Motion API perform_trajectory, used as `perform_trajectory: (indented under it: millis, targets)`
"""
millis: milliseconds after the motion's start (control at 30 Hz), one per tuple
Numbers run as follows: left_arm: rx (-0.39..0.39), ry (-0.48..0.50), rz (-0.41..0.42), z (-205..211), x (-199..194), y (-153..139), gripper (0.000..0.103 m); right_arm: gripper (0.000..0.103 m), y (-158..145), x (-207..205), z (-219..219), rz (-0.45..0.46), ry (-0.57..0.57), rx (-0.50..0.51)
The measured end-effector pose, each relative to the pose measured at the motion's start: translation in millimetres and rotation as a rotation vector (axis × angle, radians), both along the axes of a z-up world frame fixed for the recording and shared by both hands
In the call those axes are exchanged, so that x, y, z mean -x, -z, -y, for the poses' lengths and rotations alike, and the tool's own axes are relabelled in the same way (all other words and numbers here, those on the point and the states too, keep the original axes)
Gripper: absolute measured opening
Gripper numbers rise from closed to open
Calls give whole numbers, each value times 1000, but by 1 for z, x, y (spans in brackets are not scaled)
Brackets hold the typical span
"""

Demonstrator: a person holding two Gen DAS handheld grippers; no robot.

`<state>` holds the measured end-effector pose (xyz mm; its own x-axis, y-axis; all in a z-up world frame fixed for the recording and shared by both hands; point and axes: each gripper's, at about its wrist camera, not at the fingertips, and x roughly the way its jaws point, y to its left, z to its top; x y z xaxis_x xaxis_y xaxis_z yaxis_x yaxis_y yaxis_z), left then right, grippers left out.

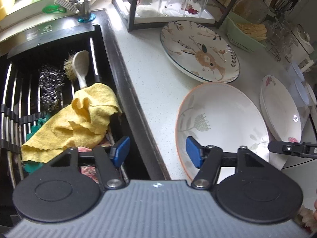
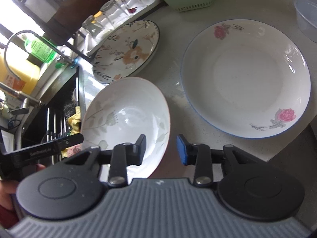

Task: Organize plates and bowls
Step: 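Move both tools toward the rim of the white leaf-pattern bowl, then close the left and right grippers on the leaf-pattern bowl's rim, then carry the bowl with both grippers and lower it onto the rose plate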

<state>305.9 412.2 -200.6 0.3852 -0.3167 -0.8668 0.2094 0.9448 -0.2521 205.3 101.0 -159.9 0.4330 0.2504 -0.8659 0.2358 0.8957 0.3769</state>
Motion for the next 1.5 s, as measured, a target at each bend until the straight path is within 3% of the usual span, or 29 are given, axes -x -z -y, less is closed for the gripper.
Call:
perform_trajectory:
  millis: [33,200,267,367,533,800,1200,1500]
  targets:
    - [11,24,-9,3,-2,2,53,31,3,-3,2,-3,3,-1]
    - [52,83,-3,15,-10,7,44,26,11,-16,7,-1,47,-14]
    - [97,107,5,19,-12,9,44,26,12,-20,5,10,32,-13]
    - [85,134,22,28,-15,10,44,25,17,-24,1,2,27,-18]
    - [74,141,29,31,-19,13,44,14,25,-25,-1,-13,35,-26]
    - [146,118,38,23,-21,10,44,14,29,-17,7,5,29,-86]
    - [276,111,68,31,-35,-29,44,14,-10,0,28,124,62,-135]
    - [278,139,85,80,-39,-50,44,14,-25,12,63,162,130,-129]
